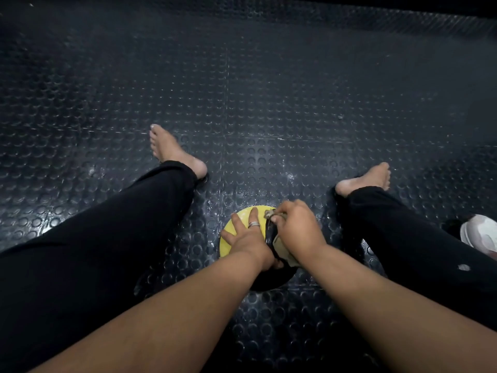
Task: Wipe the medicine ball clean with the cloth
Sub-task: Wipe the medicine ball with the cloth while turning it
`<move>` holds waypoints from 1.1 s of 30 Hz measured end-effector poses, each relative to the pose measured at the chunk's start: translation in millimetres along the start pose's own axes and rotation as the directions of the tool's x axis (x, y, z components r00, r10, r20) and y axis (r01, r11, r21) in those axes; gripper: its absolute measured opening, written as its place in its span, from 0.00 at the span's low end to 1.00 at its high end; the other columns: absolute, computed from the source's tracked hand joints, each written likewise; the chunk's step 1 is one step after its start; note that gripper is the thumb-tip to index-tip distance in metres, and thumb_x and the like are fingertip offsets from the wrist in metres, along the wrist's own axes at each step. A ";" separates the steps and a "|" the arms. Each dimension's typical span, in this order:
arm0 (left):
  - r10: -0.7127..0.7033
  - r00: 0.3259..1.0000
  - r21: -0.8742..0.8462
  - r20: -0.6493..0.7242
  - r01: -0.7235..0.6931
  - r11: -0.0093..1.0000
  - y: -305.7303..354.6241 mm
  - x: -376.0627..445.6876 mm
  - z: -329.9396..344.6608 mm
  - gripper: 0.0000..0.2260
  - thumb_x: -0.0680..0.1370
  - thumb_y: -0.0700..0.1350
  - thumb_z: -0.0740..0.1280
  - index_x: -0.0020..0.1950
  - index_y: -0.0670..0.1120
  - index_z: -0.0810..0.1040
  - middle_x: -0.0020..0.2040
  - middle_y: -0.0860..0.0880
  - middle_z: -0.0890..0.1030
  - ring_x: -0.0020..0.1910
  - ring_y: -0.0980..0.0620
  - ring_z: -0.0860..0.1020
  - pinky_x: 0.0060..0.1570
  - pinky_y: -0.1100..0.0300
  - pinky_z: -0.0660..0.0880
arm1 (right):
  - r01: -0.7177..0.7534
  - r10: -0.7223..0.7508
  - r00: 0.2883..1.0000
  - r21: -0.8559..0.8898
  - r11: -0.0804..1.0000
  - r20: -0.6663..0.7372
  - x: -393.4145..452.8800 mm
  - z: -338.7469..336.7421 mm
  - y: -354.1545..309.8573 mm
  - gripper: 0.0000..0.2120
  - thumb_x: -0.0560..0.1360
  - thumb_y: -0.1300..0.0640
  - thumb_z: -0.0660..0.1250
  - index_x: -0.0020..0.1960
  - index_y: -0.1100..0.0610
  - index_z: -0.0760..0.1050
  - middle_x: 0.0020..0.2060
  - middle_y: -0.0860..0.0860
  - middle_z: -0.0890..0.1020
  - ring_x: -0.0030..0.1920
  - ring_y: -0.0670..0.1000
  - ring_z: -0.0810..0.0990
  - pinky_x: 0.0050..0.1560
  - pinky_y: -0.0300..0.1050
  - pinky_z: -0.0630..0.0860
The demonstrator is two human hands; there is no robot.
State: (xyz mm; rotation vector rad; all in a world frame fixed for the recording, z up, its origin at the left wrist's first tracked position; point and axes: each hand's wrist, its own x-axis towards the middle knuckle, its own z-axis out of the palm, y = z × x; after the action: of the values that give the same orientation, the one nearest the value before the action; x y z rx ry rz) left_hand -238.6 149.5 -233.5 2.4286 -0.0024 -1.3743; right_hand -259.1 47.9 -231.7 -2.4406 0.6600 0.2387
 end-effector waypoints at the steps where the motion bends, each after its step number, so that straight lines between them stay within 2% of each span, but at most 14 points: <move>1: -0.010 1.000 -0.006 -0.008 0.010 1.000 -0.8 0.7 0.5 0.56 0.70 0.43 0.77 0.77 0.63 0.34 0.77 0.51 0.30 0.77 0.36 0.37 0.71 0.40 0.60 | 0.010 -0.010 1.000 -0.004 1.000 0.014 -5.3 0.3 0.2 0.06 0.76 0.58 0.65 0.51 0.58 0.78 0.49 0.53 0.73 0.50 0.55 0.76 0.47 0.40 0.67; 3: -0.012 1.000 -0.021 -0.029 0.011 1.000 -0.6 2.2 0.4 0.53 0.73 0.38 0.74 0.77 0.63 0.35 0.77 0.51 0.30 0.77 0.37 0.37 0.71 0.42 0.60 | 0.037 -0.037 0.999 -0.021 0.999 0.031 -16.7 1.0 2.1 0.05 0.76 0.58 0.65 0.51 0.57 0.78 0.50 0.53 0.74 0.49 0.54 0.76 0.51 0.43 0.71; 6: -0.004 0.999 -0.020 -0.041 0.003 1.000 0.9 2.8 1.9 0.52 0.73 0.37 0.72 0.77 0.62 0.35 0.77 0.50 0.30 0.77 0.36 0.36 0.71 0.43 0.60 | 0.017 -0.017 1.000 0.006 1.000 0.014 -20.3 1.1 6.6 0.05 0.76 0.57 0.66 0.49 0.56 0.78 0.48 0.52 0.74 0.49 0.54 0.76 0.52 0.45 0.72; 10: 0.000 1.000 0.002 -0.017 0.000 1.000 -0.4 -0.9 3.0 0.58 0.69 0.46 0.79 0.77 0.63 0.34 0.77 0.51 0.30 0.77 0.36 0.36 0.72 0.41 0.58 | -0.084 0.084 0.996 0.027 0.996 0.005 2.7 -2.5 6.4 0.06 0.75 0.54 0.67 0.49 0.56 0.78 0.45 0.50 0.71 0.50 0.54 0.76 0.47 0.42 0.69; 12: 0.006 1.000 0.004 -0.016 -0.006 1.000 -2.2 -3.0 2.7 0.58 0.68 0.48 0.79 0.77 0.63 0.34 0.77 0.51 0.30 0.77 0.36 0.36 0.73 0.41 0.57 | -0.109 0.108 0.994 0.018 0.994 0.018 10.6 -4.0 4.6 0.08 0.75 0.52 0.67 0.49 0.56 0.78 0.46 0.51 0.72 0.50 0.55 0.76 0.47 0.43 0.69; 18: 0.011 1.000 -0.006 -0.018 -0.011 1.000 -10.5 1.0 -0.5 0.57 0.70 0.42 0.78 0.76 0.63 0.34 0.77 0.51 0.31 0.77 0.37 0.39 0.72 0.46 0.60 | -0.006 0.010 0.998 -0.078 0.997 0.058 -11.1 3.9 -0.9 0.05 0.75 0.54 0.67 0.48 0.54 0.79 0.50 0.53 0.76 0.52 0.55 0.77 0.51 0.44 0.73; 21: 0.031 0.999 -0.005 -0.013 -0.031 1.000 -12.9 0.7 -0.4 0.58 0.69 0.45 0.79 0.77 0.63 0.34 0.77 0.51 0.31 0.77 0.37 0.38 0.73 0.45 0.58 | -0.055 0.056 0.997 -0.029 0.998 0.046 -3.0 3.0 -1.8 0.05 0.74 0.53 0.67 0.47 0.54 0.79 0.50 0.53 0.76 0.51 0.55 0.77 0.51 0.45 0.74; 24: 0.037 0.999 -0.009 -0.008 -0.037 0.999 -12.3 0.6 -2.9 0.59 0.67 0.48 0.80 0.77 0.63 0.35 0.77 0.51 0.31 0.77 0.38 0.37 0.74 0.41 0.55 | -0.102 0.105 0.993 -0.057 0.993 0.052 17.0 -3.5 -2.3 0.08 0.75 0.53 0.67 0.49 0.56 0.78 0.51 0.55 0.77 0.51 0.56 0.77 0.45 0.41 0.69; 27: 0.029 1.000 -0.019 -0.011 -0.029 0.999 -12.7 1.2 -4.8 0.59 0.66 0.49 0.80 0.77 0.63 0.35 0.78 0.52 0.31 0.77 0.38 0.37 0.74 0.41 0.55 | -0.089 0.095 0.992 -0.085 0.992 0.079 21.2 -6.6 -2.7 0.07 0.75 0.53 0.67 0.48 0.57 0.78 0.51 0.55 0.78 0.50 0.55 0.77 0.43 0.40 0.68; 31: 0.038 0.999 -0.021 -0.030 -0.039 0.999 -15.3 5.9 -7.8 0.57 0.67 0.46 0.80 0.78 0.62 0.37 0.78 0.51 0.33 0.77 0.37 0.40 0.73 0.42 0.57 | -0.013 0.020 0.995 -0.066 0.998 0.097 -2.2 -3.6 -3.9 0.04 0.74 0.55 0.68 0.47 0.54 0.79 0.49 0.53 0.78 0.50 0.53 0.78 0.50 0.43 0.72; 33: 0.040 0.998 -0.021 -0.039 -0.041 0.999 -14.1 6.0 -6.6 0.57 0.68 0.46 0.79 0.78 0.62 0.37 0.78 0.50 0.33 0.77 0.37 0.40 0.72 0.41 0.59 | 0.006 0.001 0.995 -0.062 0.998 0.099 -6.1 -3.0 -1.9 0.04 0.74 0.55 0.68 0.46 0.54 0.78 0.48 0.52 0.77 0.49 0.53 0.77 0.48 0.42 0.71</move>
State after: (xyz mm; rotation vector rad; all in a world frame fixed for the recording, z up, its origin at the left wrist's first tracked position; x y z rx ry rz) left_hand -232.4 163.7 -239.6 2.4233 -0.0268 -1.3033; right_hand -263.3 49.9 -226.4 -2.4704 0.6145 0.3817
